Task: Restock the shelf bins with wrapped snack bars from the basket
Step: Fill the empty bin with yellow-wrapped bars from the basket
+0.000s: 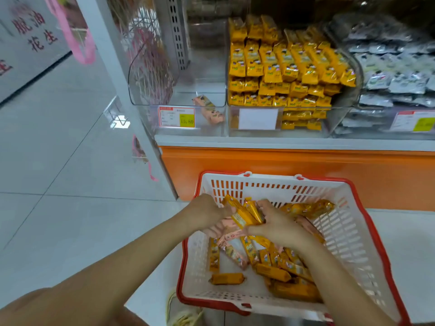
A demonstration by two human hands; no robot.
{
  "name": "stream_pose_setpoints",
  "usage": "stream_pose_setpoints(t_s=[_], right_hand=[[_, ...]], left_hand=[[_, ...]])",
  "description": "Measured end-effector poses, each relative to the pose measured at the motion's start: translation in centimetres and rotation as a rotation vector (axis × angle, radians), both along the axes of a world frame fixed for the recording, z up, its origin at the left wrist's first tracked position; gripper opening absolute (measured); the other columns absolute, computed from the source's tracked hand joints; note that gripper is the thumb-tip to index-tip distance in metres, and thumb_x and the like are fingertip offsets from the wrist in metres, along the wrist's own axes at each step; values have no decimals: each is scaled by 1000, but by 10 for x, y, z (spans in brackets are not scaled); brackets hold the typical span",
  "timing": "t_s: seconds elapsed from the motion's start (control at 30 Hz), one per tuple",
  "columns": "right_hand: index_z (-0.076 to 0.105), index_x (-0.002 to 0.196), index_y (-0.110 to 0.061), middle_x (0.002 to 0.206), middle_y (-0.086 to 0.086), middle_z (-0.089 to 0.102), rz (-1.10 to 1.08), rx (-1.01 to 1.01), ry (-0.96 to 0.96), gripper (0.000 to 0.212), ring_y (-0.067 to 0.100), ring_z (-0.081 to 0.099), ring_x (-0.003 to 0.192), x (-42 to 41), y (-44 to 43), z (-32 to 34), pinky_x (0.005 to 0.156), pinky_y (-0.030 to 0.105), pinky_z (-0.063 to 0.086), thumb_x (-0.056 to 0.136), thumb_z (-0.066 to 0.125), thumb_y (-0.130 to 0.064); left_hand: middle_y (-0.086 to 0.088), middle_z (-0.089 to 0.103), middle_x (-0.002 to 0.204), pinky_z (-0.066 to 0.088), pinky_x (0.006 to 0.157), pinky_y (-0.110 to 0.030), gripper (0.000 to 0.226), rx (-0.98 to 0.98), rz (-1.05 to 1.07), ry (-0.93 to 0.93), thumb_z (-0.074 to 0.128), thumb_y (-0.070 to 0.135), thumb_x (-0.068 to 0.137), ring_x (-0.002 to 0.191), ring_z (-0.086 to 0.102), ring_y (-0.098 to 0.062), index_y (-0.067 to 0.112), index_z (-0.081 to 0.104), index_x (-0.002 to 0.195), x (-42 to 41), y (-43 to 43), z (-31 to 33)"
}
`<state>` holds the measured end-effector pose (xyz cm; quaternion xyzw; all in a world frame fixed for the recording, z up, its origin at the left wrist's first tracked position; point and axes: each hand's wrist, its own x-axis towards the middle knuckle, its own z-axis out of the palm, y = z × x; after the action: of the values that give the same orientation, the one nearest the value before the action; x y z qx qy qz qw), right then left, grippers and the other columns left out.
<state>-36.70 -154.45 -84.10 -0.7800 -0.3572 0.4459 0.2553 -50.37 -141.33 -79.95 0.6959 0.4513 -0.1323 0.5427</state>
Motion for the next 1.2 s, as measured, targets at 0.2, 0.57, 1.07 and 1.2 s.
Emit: stream_pose_setpoints(t_s=[0.2, 0.57, 1.07, 1.2], right_hand=[[36, 142, -28, 124, -8, 50, -189, 417, -301, 73, 9, 50, 111, -23, -4, 39, 87, 23, 43, 81, 73, -42], [43, 140, -42, 124, -20, 59, -349, 575, -30, 52, -1, 58, 107, -3, -22, 79, 90, 27, 50, 90, 56, -41], [60, 104, -23, 91, -6, 73, -627, 717, 149, 13, 3, 68, 77, -4, -19, 90, 54, 16, 51, 91, 58, -27], [42, 128, -56, 113, -19, 46, -428, 547, -246, 54, 0, 48, 106, -5, -24, 93, 81, 16, 42, 75, 53, -66]], left_hand=[[-24, 70, 95, 60, 70, -29, 42, -241, 290, -352, 73, 27, 81, 77, 71, -24, -9, 67, 103, 18, -3, 25], [-20, 64, 117, 54, 89, -34, 37, -610, 197, -584, 60, 12, 83, 94, 66, -24, -1, 61, 118, 29, 5, 49], [-25, 59, 124, 56, 85, -41, 42, -755, 138, -714, 60, 7, 85, 97, 66, -30, -4, 56, 126, 39, -8, 56], [-22, 61, 121, 54, 86, -40, 41, -753, 220, -798, 57, 7, 81, 99, 64, -29, -2, 60, 121, 43, -9, 64]])
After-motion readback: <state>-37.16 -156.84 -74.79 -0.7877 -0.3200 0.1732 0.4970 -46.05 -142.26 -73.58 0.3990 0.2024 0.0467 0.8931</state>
